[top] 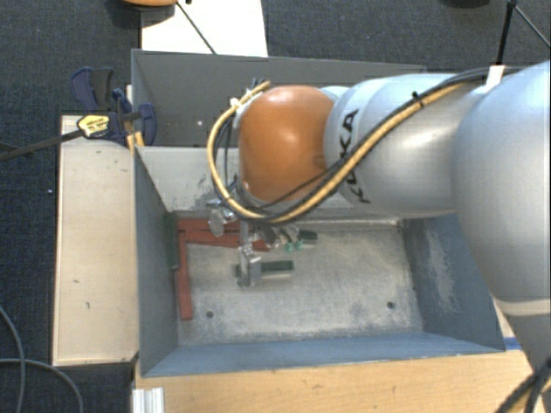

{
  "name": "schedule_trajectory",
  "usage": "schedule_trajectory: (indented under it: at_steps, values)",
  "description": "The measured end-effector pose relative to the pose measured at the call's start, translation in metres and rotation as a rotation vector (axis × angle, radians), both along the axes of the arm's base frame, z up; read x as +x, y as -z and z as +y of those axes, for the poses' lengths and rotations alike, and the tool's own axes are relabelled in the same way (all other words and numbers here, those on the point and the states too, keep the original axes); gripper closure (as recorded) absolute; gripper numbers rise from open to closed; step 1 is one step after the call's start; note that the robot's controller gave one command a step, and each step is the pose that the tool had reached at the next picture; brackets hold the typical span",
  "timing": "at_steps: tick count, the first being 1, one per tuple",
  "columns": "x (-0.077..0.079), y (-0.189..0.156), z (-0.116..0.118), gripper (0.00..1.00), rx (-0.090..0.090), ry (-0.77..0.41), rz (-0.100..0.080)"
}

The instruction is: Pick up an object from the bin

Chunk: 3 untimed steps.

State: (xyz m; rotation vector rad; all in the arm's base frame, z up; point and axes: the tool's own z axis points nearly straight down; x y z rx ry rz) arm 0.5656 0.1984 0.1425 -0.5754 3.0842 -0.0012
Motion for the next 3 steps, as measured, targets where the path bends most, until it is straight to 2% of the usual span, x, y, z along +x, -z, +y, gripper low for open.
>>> schedule_trajectory:
  at_steps: [1, 2, 3]
  values:
    - [0.010, -0.022, -0.027, 0.00, 0.001, -0.034, 0.005]
    - [0.017, 0.002, -0.053, 0.00, 0.002, -0.073, -0.004]
    - [-0.009, 0.056, -0.064, 0.00, 0.002, 0.011, 0.001]
